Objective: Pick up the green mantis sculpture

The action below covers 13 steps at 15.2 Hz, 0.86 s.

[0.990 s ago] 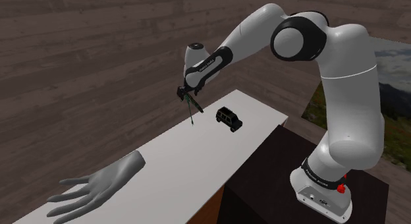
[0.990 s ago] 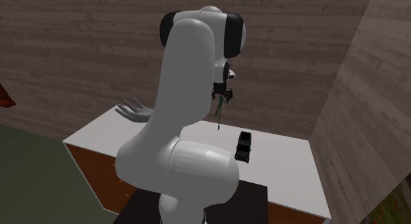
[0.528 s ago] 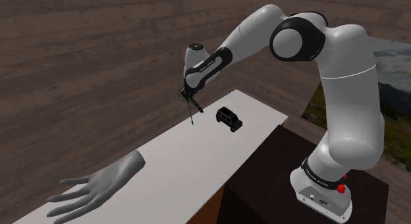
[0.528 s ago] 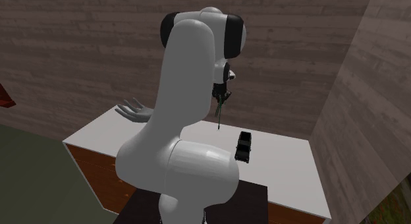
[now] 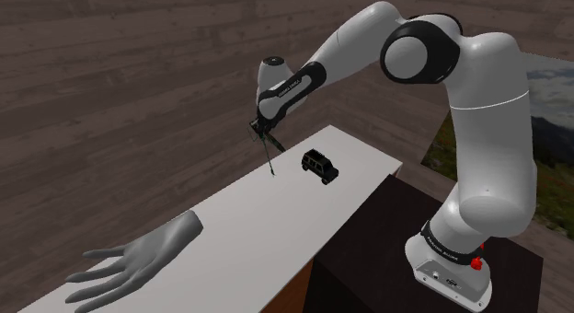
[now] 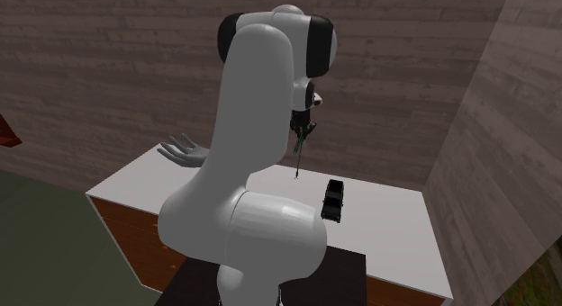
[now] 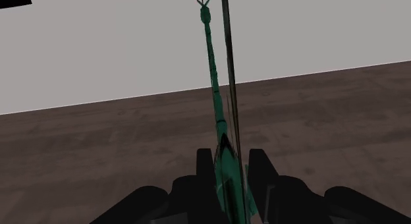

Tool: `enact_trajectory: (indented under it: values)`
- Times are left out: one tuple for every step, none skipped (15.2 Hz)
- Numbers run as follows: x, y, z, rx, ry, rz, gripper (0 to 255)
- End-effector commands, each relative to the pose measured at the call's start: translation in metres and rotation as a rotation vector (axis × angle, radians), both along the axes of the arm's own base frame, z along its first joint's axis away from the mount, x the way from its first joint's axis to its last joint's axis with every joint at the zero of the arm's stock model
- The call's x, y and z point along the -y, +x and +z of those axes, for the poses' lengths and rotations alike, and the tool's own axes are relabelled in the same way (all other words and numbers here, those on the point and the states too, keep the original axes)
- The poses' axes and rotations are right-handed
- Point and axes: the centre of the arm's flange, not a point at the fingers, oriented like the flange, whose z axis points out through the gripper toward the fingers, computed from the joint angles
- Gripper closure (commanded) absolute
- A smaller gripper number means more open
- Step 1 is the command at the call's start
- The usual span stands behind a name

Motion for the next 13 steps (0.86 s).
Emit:
enact_trajectory:
  values:
    - [0.000,0.000,0.012,0.005,0.000,0.000,255]
    - [0.000,0.000,0.017,0.005,0.000,0.000,255]
    - [0.000,0.000,0.023,0.005,0.000,0.000,255]
    - [0.000,0.000,0.028,0.005,0.000,0.000,255]
    - [0.000,0.000,0.033,0.005,0.000,0.000,255]
    - [0.000,0.000,0.038,0.005,0.000,0.000,255]
    - [0.000,0.000,0.044,0.005,0.000,0.000,255]
    - [0.000,0.000,0.049,0.005,0.000,0.000,255]
    - [0.000,0.000,0.054,0.005,0.000,0.000,255]
    - [0.000,0.000,0.060,0.005,0.000,0.000,255]
    - [0.000,0.000,0.065,0.005,0.000,0.000,255]
    - [0.000,0.000,0.066,0.005,0.000,0.000,255]
    - [0.000,0.000,0.066,0.005,0.000,0.000,255]
